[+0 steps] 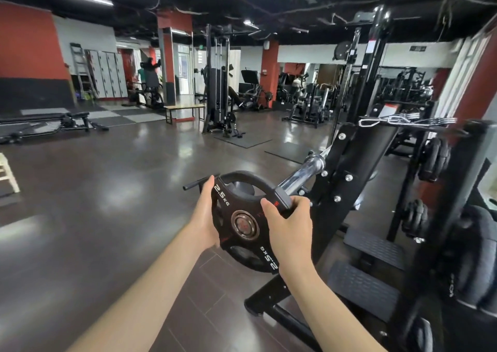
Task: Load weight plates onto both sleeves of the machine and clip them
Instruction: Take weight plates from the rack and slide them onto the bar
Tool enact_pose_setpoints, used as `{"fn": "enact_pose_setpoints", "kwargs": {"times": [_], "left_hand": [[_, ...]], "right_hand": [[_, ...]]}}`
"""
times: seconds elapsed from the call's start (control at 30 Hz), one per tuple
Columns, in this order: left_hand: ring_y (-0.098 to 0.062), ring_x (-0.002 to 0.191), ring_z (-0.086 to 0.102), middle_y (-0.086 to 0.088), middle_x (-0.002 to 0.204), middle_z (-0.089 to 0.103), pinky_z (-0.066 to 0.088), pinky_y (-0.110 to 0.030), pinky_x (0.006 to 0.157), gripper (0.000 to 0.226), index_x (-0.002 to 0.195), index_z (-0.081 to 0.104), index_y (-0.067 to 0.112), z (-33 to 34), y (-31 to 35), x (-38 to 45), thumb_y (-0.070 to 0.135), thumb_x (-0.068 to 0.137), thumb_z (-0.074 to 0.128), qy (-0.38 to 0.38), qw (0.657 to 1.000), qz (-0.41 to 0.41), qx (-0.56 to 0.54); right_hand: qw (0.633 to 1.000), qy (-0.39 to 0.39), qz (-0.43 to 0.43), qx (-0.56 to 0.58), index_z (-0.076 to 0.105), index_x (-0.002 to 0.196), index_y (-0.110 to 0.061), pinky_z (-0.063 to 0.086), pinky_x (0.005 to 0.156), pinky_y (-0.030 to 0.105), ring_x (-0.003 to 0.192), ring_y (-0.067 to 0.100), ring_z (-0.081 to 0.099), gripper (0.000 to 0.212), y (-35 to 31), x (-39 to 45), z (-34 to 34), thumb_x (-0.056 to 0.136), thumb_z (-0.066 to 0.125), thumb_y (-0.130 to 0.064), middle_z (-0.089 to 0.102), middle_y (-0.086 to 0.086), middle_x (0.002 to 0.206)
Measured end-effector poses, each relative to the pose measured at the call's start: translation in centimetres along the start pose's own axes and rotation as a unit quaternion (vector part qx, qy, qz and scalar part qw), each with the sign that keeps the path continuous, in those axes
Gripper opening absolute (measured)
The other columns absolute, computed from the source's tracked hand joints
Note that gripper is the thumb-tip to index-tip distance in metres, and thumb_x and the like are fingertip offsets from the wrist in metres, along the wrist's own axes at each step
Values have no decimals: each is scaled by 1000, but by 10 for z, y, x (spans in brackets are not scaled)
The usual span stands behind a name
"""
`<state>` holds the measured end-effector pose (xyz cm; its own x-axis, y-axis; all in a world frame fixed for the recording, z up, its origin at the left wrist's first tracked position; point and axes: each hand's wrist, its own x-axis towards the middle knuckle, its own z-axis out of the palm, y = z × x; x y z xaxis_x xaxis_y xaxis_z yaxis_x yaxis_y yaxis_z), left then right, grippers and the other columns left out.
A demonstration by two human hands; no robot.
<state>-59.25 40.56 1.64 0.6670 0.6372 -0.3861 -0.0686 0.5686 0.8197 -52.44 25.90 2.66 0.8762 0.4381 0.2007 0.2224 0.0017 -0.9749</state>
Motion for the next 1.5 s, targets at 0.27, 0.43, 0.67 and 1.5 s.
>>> {"fn": "enact_pose_setpoints", "kwargs": {"times": [0.27, 0.43, 0.67, 1.5], "left_hand": [[-23, 74, 69, -2, 83, 72, 54, -32, 74, 23, 72, 71, 22, 34, 31, 37, 35, 84, 55, -9, 998, 27, 52], [-35, 101, 66, -13, 105, 74, 36, -61, 107, 32, 95, 71, 13, 54, 50, 59, 22, 82, 43, 45, 993, 18, 105], [-39, 138, 42, -20, 133, 58, 20, -55, 118, 73, 134, 51, 4, 107, 63, 109, 66, 98, 33, 35, 969, -39, 241], [-34, 86, 66, -21, 94, 68, 52, -44, 88, 87, 99, 60, -1, 232, 68, 288, 78, 92, 25, 95, 979, -20, 179]], "right_hand": [[998, 45, 6, -31, 50, 105, -30, 53, 94, 49, 98, 21, 62, 33, 7, 43, -6, 86, 71, -48, 63, -5, 103], [991, 66, -42, -108, 49, 107, -30, 48, 99, 53, 109, 26, 57, 35, 15, 74, -11, 88, 68, -52, 59, -12, 99], [961, 129, -98, -224, 52, 129, -13, 42, 100, 49, 122, 26, 46, 49, 40, 135, -18, 95, 64, -46, 55, 4, 123], [918, 129, -162, -337, 55, 129, -11, 41, 100, 48, 124, 31, 50, 51, 80, 354, -46, 95, 63, -48, 57, 9, 127]]}}
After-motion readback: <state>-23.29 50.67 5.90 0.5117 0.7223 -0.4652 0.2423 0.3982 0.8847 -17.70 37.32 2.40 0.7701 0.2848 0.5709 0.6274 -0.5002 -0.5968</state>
